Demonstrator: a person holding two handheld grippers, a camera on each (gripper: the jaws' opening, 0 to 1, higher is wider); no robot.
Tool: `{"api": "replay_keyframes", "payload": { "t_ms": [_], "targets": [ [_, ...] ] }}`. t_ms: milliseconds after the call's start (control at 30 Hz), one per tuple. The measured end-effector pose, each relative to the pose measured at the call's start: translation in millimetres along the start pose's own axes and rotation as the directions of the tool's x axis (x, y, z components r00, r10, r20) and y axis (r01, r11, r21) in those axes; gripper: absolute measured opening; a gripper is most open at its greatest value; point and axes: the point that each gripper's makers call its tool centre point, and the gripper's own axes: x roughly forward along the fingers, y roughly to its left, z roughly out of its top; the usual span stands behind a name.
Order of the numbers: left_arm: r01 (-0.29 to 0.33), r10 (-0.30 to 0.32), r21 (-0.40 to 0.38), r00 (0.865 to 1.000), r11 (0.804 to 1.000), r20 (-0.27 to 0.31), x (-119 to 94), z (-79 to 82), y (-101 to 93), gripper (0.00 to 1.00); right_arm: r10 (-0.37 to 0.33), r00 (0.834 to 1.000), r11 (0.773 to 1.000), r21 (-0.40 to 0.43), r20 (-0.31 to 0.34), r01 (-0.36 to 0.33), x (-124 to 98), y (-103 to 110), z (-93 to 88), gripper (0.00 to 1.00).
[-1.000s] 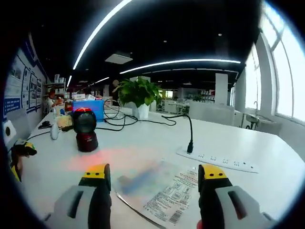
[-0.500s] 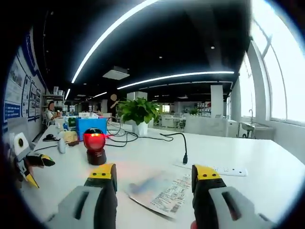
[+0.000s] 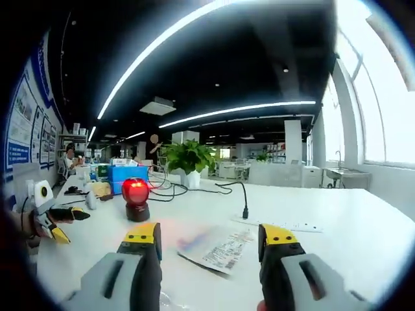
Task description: Clip sheet goods on table flip sheet goods clip sheet goods scan sheet goods put sheet goods back to table
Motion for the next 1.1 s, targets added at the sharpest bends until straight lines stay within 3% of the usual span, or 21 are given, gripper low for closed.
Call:
{"api": "replay_keyframes", "payload": {
  "t_ms": [167, 233, 300, 667, 833, 967, 1100],
  "targets": [
    [0.001, -0.001, -0.004, 1.0, 1.0, 0.0, 0.1, 0.1, -0.4, 0.54, -0.022, 0.999, 1.0, -0.01, -0.023, 0.022, -21.5, -5.2, -20.1, 0.54],
    [-0.004, 0.004, -0.006, 1.0, 1.0, 0.0, 0.0, 0.3, 0.6, 0.54, -0.029, 0.999, 0.999, 0.026, -0.034, 0.029, -30.4, 1.2, -33.9, 0.54],
    [-0.003, 0.003, -0.01, 1.0, 1.0, 0.003, 0.0, 0.9, 0.7, 0.54, -0.03, 0.999, 0.999, -0.014, -0.041, 0.03, -33.4, 5.1, -39.0, 0.54],
    [-0.009, 0.009, -0.004, 1.0, 1.0, -0.001, -0.1, 0.6, 0.6, 0.54, -0.069, 0.998, 0.991, -0.116, 0.001, 0.068, -57.0, 7.8, -45.2, 0.53],
    [-0.004, 0.004, -0.001, 1.0, 1.0, -0.003, 0.4, 0.0, -0.6, 0.54, -0.083, 0.996, 0.994, -0.074, 0.029, 0.085, -69.1, 2.9, -45.2, 0.53],
    [-0.011, 0.011, -0.004, 1.0, 1.0, 0.0, 0.1, 0.7, 0.9, 0.54, -0.105, 0.991, 0.993, -0.035, 0.088, 0.109, -77.0, -2.5, -43.2, 0.53],
    [-0.011, 0.011, 0.0, 1.0, 1.0, 0.001, -0.3, 1.1, 0.7, 0.54, -0.12, 0.989, 0.99, -0.06, 0.081, 0.125, -84.8, -5.6, -48.1, 0.53]
  ]
}}
